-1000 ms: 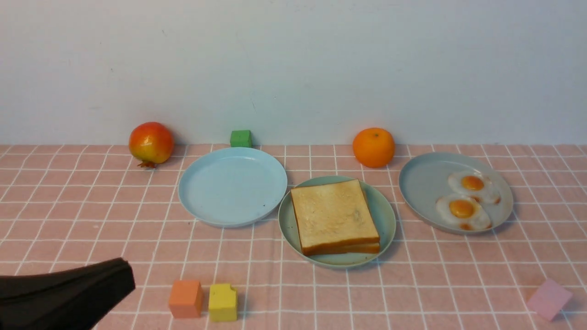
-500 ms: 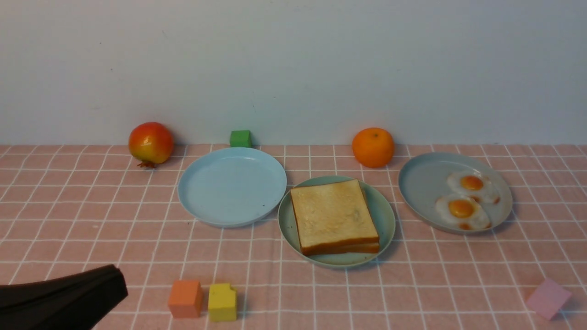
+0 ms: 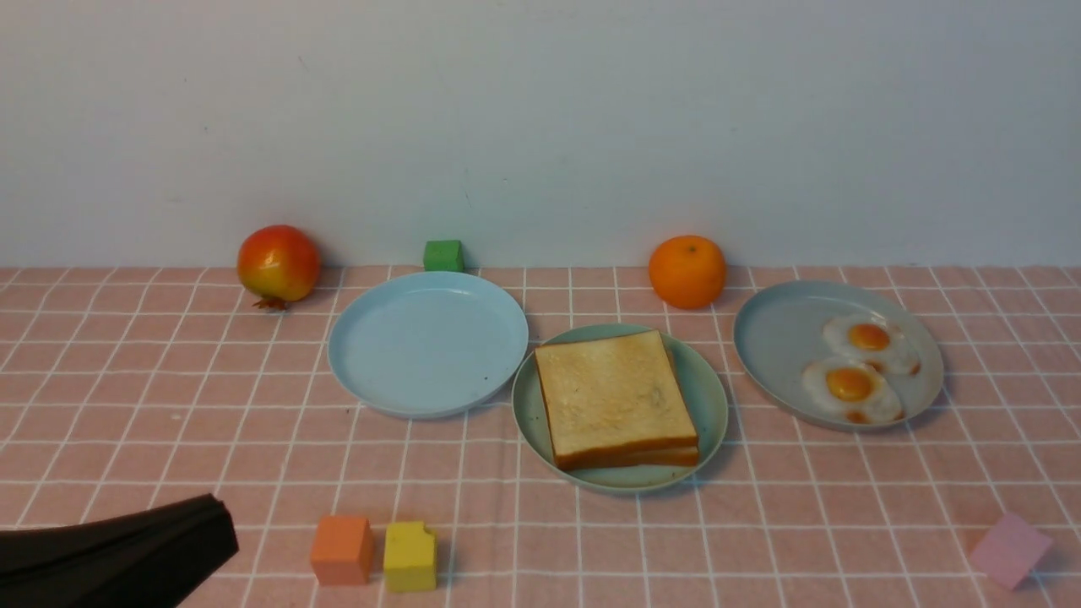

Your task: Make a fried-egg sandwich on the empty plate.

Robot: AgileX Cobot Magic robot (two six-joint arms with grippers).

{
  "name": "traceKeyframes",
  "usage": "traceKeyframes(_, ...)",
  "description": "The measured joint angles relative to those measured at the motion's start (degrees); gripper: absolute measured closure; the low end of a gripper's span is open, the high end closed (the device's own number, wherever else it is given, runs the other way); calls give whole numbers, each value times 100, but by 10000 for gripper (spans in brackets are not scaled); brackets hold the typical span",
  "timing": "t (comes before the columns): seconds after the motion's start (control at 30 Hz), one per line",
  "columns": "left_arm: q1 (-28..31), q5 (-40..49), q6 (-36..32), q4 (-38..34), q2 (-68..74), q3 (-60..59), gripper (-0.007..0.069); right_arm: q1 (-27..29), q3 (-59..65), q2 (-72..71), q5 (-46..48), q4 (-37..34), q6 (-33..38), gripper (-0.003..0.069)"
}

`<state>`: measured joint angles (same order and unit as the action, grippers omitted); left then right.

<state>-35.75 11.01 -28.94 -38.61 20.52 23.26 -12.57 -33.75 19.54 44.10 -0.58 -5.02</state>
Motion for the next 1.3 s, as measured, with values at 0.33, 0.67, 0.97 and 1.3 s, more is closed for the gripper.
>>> traceKeyframes(0.33,0,45,0,0,0,0,612,831,3467,-1886,-2473,-478,750,666)
traceKeyframes(0.67,0,85,0,0,6,0,612,831,3509,-2028,-2158,-382,681,664)
traceKeyframes(0.97,0,85,0,0,6,0,611,831,3509,-2028,-2158,-370,668,659)
traceKeyframes(1.3,0,85,0,0,6,0,611,831,3509,-2028,-2158,-349,668,655)
